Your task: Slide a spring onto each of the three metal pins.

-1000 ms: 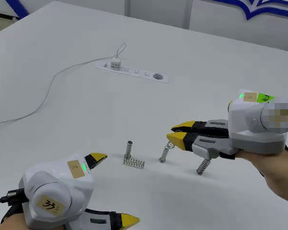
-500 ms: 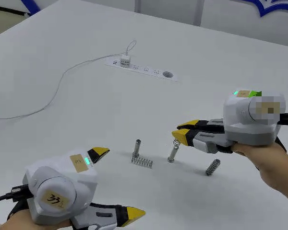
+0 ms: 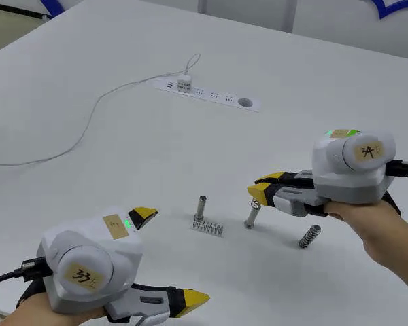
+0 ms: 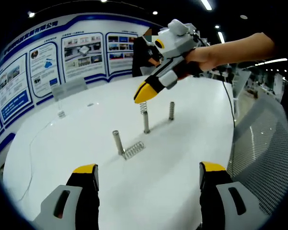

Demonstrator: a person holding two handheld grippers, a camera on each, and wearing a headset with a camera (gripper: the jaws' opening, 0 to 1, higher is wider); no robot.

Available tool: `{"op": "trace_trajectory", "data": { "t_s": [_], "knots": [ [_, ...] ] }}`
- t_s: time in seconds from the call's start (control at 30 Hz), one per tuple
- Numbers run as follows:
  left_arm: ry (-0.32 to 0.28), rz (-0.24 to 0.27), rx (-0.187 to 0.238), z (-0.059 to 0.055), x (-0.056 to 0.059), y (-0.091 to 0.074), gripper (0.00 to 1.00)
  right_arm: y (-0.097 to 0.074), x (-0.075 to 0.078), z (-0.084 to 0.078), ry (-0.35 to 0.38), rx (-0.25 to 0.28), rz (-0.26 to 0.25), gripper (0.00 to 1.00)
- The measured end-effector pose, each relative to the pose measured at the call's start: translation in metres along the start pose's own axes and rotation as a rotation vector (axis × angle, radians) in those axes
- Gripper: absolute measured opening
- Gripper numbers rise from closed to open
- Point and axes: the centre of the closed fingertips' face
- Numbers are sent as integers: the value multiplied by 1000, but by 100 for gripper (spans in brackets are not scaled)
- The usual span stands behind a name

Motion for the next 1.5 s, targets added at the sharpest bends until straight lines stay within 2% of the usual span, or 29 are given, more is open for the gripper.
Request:
{"op": "trace_trajectory", "data": {
  "t_s": [0.13, 0.2, 0.3, 0.47, 0.9, 1.3, 1.5],
  "knots": [
    [1, -5, 6, 1, 1, 0, 89, -2, 1, -1, -2, -12, -6, 11],
    [3, -8, 1, 0, 2, 1, 89, -4, 3, -7, -7, -42, -21, 11],
    [8, -7, 1, 0, 2, 1, 88, -3, 2, -12, 14, -47, -7, 11],
    [1, -6, 3, 0, 2, 1, 88, 3, 3, -21, 27, -63, -13, 11],
    [-16, 2, -1, -2, -2, 1, 87, 16, -7, -50, 33, -131, 17, 11],
    [-9, -4, -9, -3, 0, 1, 87, 17, -7, -60, 20, -154, 13, 12],
    [-8, -4, -14, -3, 0, 1, 87, 17, -8, -57, 32, -143, 21, 12]
  ]
}}
Point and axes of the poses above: the centre of the closed fingertips' face, and the gripper's own axes: y roughly forward along the fingers, x roughly to its right, z roughly out of its top, and after that the axes turned 1 degree about -y, right-handed
